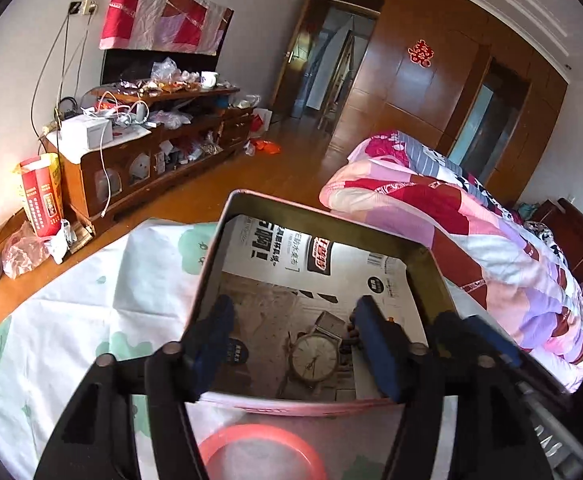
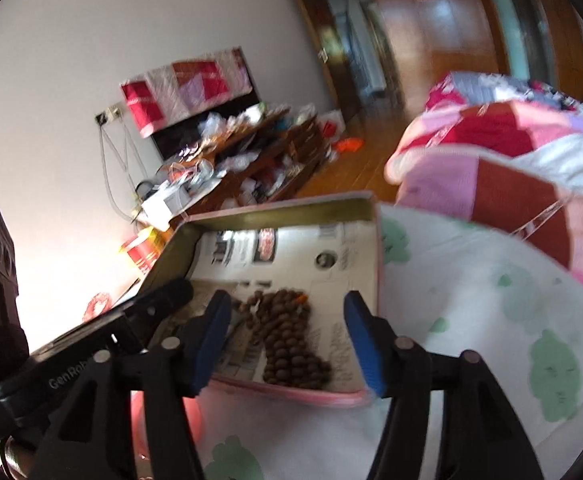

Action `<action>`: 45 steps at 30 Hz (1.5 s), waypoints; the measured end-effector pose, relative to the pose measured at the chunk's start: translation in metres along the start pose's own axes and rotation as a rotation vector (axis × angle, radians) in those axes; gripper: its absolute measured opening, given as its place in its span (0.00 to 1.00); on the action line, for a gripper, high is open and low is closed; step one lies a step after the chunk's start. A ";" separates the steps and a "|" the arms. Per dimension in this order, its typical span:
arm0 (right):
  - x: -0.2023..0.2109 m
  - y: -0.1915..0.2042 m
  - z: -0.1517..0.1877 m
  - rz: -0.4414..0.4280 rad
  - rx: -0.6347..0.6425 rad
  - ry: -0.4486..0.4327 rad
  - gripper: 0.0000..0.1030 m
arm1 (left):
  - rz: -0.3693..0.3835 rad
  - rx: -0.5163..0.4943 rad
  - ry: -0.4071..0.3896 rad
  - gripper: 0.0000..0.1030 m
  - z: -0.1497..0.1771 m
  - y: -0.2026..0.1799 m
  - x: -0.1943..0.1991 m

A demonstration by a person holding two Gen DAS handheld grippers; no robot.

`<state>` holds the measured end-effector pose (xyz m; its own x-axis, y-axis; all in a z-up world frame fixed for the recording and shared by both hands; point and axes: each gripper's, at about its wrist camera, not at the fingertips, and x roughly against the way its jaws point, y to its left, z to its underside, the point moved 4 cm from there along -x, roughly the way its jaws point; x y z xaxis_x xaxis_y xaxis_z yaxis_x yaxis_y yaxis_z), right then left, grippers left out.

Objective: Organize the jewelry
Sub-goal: 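Carry beads into the tin with the right tool while the left tool grasps the wristwatch, then open the right tool over the tin while the left tool drops the watch inside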

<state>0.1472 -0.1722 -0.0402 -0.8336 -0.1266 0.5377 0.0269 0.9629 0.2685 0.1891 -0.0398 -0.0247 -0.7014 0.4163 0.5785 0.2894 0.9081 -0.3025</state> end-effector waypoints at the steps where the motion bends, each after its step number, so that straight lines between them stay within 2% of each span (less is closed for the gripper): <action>1: 0.004 -0.001 -0.002 0.011 -0.001 -0.018 0.65 | -0.001 -0.005 -0.008 0.64 -0.001 -0.001 0.002; 4: 0.011 -0.010 -0.006 0.043 -0.039 -0.054 0.67 | -0.017 -0.027 -0.027 0.64 -0.004 -0.003 0.008; 11: 0.013 -0.025 -0.011 0.076 -0.109 -0.063 0.67 | -0.081 -0.076 -0.094 0.64 -0.011 -0.002 0.037; 21: 0.027 -0.019 0.007 0.126 -0.074 0.000 0.67 | -0.106 -0.046 -0.055 0.64 0.027 0.013 0.072; 28: 0.054 -0.019 0.037 0.111 -0.110 0.037 0.67 | -0.126 -0.057 -0.034 0.64 0.058 0.016 0.093; 41: 0.073 -0.002 0.055 0.068 -0.064 0.048 0.67 | -0.125 -0.070 0.014 0.64 0.099 0.022 0.124; 45: 0.079 0.010 0.062 0.016 -0.031 0.060 0.65 | -0.172 -0.087 0.006 0.64 0.108 0.027 0.137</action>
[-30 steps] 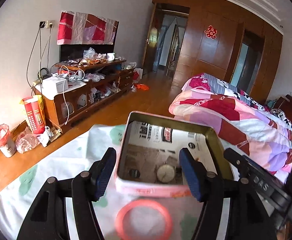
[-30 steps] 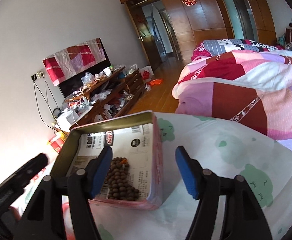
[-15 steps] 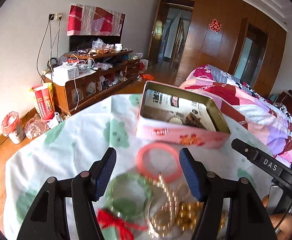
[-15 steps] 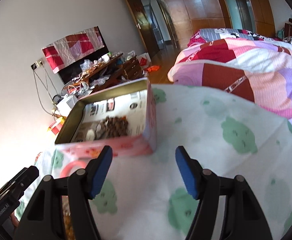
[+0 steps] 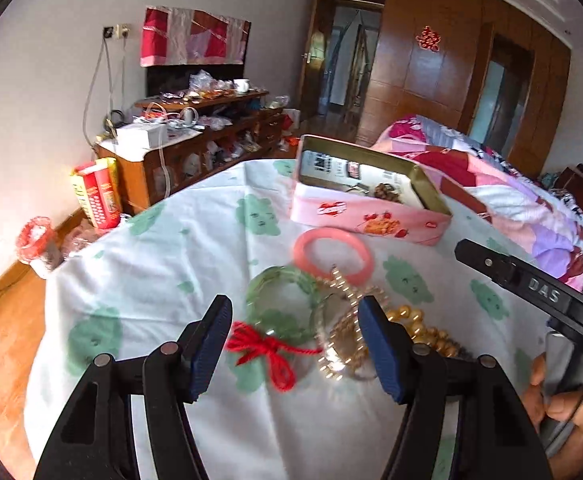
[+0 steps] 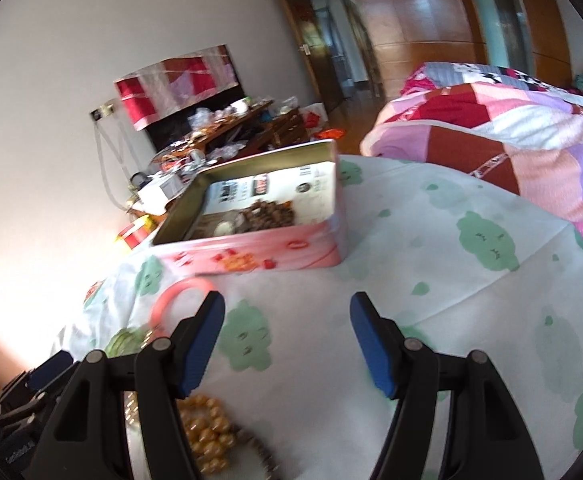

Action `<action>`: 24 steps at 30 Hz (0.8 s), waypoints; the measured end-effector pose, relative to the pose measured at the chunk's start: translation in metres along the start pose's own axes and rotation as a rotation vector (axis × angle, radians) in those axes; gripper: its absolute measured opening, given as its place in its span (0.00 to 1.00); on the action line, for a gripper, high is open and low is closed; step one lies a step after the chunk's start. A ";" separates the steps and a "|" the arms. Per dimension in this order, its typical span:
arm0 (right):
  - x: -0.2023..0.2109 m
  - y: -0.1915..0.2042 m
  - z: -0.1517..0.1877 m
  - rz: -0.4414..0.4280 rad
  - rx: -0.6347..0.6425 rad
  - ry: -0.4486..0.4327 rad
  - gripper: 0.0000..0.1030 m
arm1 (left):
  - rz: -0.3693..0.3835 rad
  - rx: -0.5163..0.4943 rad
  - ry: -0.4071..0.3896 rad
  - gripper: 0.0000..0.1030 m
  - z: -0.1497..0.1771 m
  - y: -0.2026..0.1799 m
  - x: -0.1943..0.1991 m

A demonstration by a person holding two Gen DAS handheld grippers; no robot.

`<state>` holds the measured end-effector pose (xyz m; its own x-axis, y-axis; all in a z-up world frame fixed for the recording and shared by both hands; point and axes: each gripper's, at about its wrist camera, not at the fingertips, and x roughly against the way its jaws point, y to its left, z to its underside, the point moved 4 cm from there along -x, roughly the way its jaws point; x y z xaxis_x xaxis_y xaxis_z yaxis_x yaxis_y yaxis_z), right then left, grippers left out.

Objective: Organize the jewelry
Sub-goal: 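Open the right tool over the tin while the left tool drops the watch inside, then grasp gold bead strand with the right tool while the left tool grasps the pearl necklace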

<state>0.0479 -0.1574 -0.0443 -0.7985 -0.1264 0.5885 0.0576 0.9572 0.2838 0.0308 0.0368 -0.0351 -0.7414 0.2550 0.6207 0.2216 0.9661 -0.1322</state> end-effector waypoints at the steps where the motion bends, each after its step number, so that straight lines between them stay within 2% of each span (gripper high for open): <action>1: 0.001 0.005 0.003 -0.021 0.015 0.009 0.63 | -0.004 -0.001 0.002 0.64 0.001 0.001 0.001; 3: 0.004 0.014 0.011 -0.052 0.044 0.025 0.57 | -0.012 0.003 0.004 0.64 0.004 0.003 0.003; 7: 0.005 0.035 0.027 -0.156 0.076 0.085 0.57 | -0.024 0.014 0.002 0.64 0.006 0.007 0.005; 9: -0.001 0.052 0.038 -0.198 0.119 0.146 0.57 | -0.030 0.016 0.001 0.64 0.007 0.009 0.007; 13: -0.011 0.075 0.047 -0.179 0.236 0.198 0.56 | -0.033 0.023 0.002 0.64 0.010 0.010 0.010; 15: -0.023 0.083 0.055 -0.170 0.282 0.258 0.34 | -0.033 0.026 0.011 0.64 0.011 0.011 0.009; 16: -0.025 0.085 0.057 -0.168 0.293 0.263 0.32 | -0.032 0.027 0.014 0.64 0.011 0.012 0.009; 17: -0.024 0.086 0.056 -0.172 0.298 0.246 0.25 | -0.030 0.029 0.014 0.64 0.011 0.012 0.009; 18: -0.021 0.085 0.054 -0.176 0.299 0.229 0.24 | -0.028 0.030 0.013 0.64 0.011 0.012 0.009; 24: 0.005 0.066 0.036 -0.212 0.204 0.069 0.22 | 0.002 -0.001 0.015 0.64 0.010 0.005 0.009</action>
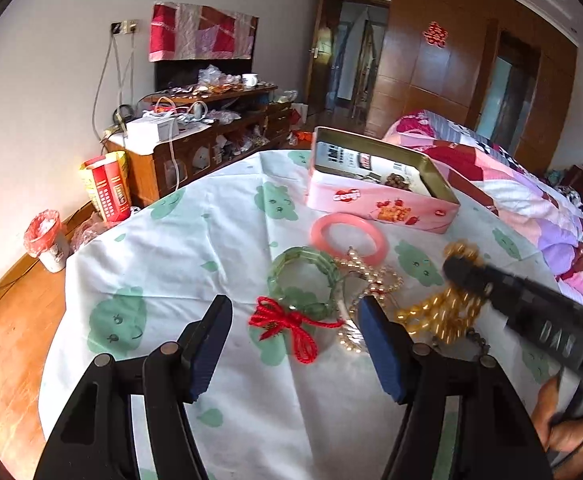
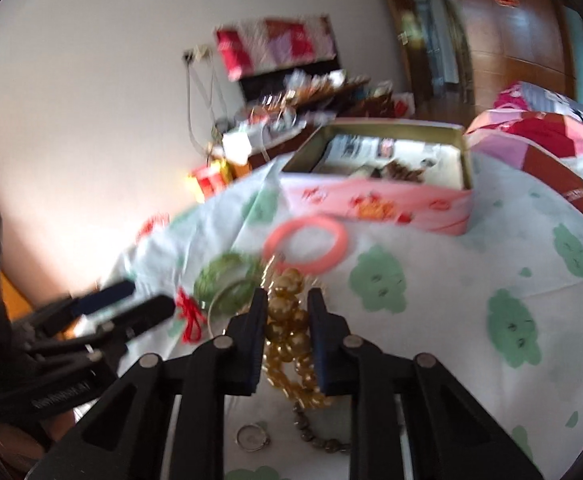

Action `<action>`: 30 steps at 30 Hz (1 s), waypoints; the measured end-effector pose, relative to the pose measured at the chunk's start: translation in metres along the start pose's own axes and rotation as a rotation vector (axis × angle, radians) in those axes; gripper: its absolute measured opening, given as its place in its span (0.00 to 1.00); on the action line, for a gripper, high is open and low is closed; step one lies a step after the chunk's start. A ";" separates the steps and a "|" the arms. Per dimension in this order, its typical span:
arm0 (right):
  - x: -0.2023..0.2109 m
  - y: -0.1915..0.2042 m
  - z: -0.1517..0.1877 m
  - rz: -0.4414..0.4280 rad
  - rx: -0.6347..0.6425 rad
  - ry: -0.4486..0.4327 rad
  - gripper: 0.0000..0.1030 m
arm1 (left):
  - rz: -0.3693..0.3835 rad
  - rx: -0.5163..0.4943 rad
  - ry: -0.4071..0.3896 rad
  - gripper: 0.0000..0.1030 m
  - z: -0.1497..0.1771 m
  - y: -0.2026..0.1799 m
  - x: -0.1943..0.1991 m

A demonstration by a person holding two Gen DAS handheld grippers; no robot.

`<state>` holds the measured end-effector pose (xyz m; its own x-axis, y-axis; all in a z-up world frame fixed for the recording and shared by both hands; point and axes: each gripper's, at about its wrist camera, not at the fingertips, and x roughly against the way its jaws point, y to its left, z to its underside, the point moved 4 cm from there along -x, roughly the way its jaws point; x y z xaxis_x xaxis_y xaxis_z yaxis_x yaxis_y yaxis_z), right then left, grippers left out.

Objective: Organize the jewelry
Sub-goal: 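Grasp gold bead strand with the right tool while the left tool grasps the pearl necklace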

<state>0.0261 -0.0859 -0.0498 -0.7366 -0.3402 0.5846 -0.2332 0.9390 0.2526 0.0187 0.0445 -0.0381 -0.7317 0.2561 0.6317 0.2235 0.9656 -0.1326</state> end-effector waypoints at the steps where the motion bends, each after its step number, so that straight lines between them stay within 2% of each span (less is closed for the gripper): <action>1: 0.003 -0.005 -0.002 0.006 -0.024 -0.020 0.22 | 0.014 -0.007 -0.005 0.64 0.000 -0.003 0.001; 5: 0.018 -0.036 -0.011 -0.022 -0.159 -0.093 0.22 | 0.071 -0.049 -0.019 0.64 -0.004 -0.018 0.002; 11: 0.030 -0.067 -0.018 0.034 -0.234 -0.150 0.22 | 0.162 -0.068 0.018 0.63 -0.012 -0.044 -0.015; 12: 0.033 -0.072 -0.017 0.054 -0.246 -0.158 0.22 | 0.157 -0.070 0.029 0.62 -0.013 -0.049 -0.022; 14: 0.034 -0.078 -0.015 0.087 -0.255 -0.168 0.22 | 0.160 -0.079 0.059 0.41 -0.013 -0.055 -0.032; 16: 0.032 -0.079 -0.014 0.096 -0.258 -0.162 0.22 | 0.154 -0.089 0.108 0.35 -0.011 -0.061 -0.043; 19: 0.031 -0.078 -0.012 0.094 -0.247 -0.153 0.22 | 0.126 -0.086 0.165 0.35 -0.005 -0.061 -0.054; 23: 0.031 -0.075 -0.010 0.090 -0.222 -0.149 0.22 | 0.104 -0.048 0.200 0.35 -0.002 -0.052 -0.059; 27: 0.032 -0.078 -0.007 0.083 -0.234 -0.143 0.22 | 0.074 -0.085 0.205 0.35 -0.002 -0.058 -0.059; 30: 0.031 -0.082 -0.006 0.078 -0.252 -0.137 0.22 | 0.095 -0.064 0.202 0.33 -0.002 -0.057 -0.059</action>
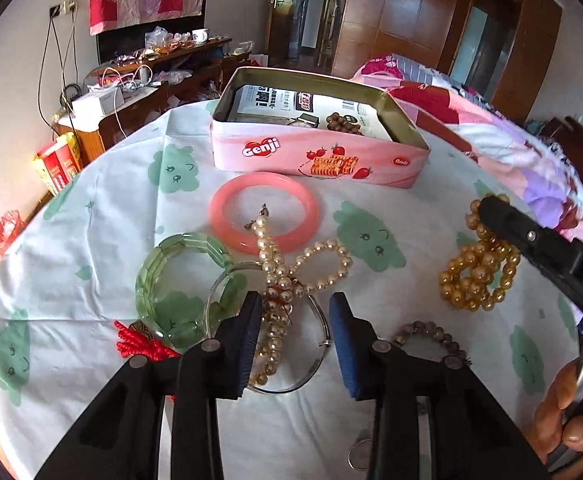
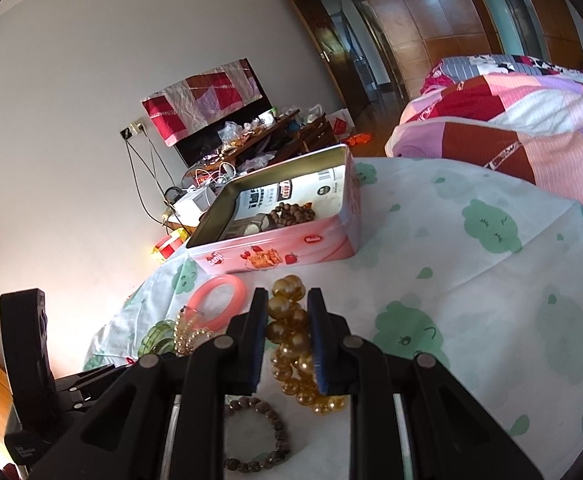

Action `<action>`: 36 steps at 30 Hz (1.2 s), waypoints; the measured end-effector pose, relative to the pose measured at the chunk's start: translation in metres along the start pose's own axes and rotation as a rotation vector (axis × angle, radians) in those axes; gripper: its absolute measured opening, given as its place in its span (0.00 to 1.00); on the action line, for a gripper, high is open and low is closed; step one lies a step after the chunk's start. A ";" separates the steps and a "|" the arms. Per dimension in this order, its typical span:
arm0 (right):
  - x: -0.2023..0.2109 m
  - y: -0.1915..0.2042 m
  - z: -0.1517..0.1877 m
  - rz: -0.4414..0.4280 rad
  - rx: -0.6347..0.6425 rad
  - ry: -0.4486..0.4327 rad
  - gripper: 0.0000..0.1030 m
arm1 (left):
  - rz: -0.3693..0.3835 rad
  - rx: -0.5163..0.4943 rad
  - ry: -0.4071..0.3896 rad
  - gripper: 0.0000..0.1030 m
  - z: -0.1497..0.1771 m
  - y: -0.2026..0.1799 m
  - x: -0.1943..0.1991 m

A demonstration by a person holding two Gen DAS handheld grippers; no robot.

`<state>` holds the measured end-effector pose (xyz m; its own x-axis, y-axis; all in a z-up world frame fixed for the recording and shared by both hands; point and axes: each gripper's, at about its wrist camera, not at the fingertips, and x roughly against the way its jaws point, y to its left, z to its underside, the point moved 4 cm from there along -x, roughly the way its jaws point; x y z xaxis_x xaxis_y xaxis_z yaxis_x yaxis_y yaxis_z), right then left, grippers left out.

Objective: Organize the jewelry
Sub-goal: 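Grasp gold bead strand with the right tool while the left tool grasps the pearl necklace, then lower both held strands into the tin and open both tools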

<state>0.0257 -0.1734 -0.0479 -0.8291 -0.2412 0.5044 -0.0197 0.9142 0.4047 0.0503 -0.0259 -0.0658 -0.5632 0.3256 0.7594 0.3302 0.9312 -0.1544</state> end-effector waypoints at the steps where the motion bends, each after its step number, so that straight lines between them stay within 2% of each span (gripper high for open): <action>1: 0.000 -0.001 0.000 0.000 -0.004 0.001 0.22 | 0.006 0.021 -0.003 0.19 0.000 0.004 0.001; 2: 0.000 -0.002 0.000 0.001 -0.005 0.001 0.22 | 0.004 0.054 -0.004 0.11 0.000 0.010 0.001; 4: 0.001 -0.001 0.000 0.004 -0.005 0.000 0.22 | 0.045 0.088 -0.006 0.11 0.000 0.017 0.001; 6: 0.000 0.000 -0.001 0.008 -0.004 0.000 0.22 | 0.053 0.096 -0.009 0.11 0.000 0.018 0.002; 7: 0.000 0.000 -0.001 0.009 -0.004 0.000 0.22 | 0.049 0.093 -0.011 0.06 0.000 0.017 0.002; 9: 0.000 -0.001 0.000 0.011 -0.005 0.001 0.22 | 0.046 0.087 -0.042 0.05 -0.001 0.017 0.009; 13: 0.002 -0.002 -0.001 0.009 -0.011 -0.009 0.22 | 0.090 0.097 -0.136 0.05 -0.002 0.018 0.031; 18: 0.006 0.001 -0.002 0.009 0.002 -0.024 0.22 | 0.126 0.110 -0.194 0.05 -0.005 0.023 0.045; 23: 0.008 0.000 -0.003 0.011 -0.004 -0.036 0.22 | 0.157 0.106 -0.288 0.05 -0.020 0.022 0.069; 27: 0.013 0.003 -0.003 0.006 0.008 -0.051 0.22 | 0.155 0.089 -0.322 0.05 -0.030 0.018 0.075; 31: 0.021 0.009 -0.011 -0.029 0.003 -0.066 0.22 | 0.151 0.072 -0.343 0.05 -0.042 0.015 0.072; 36: 0.025 0.012 -0.039 -0.120 -0.031 -0.085 0.22 | 0.153 0.069 -0.370 0.05 -0.061 0.013 0.067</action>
<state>0.0266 -0.1810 -0.0013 -0.8661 -0.3184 0.3852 -0.1053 0.8697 0.4822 0.0626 -0.0018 0.0217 -0.7504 0.4866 0.4474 0.3867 0.8721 -0.3000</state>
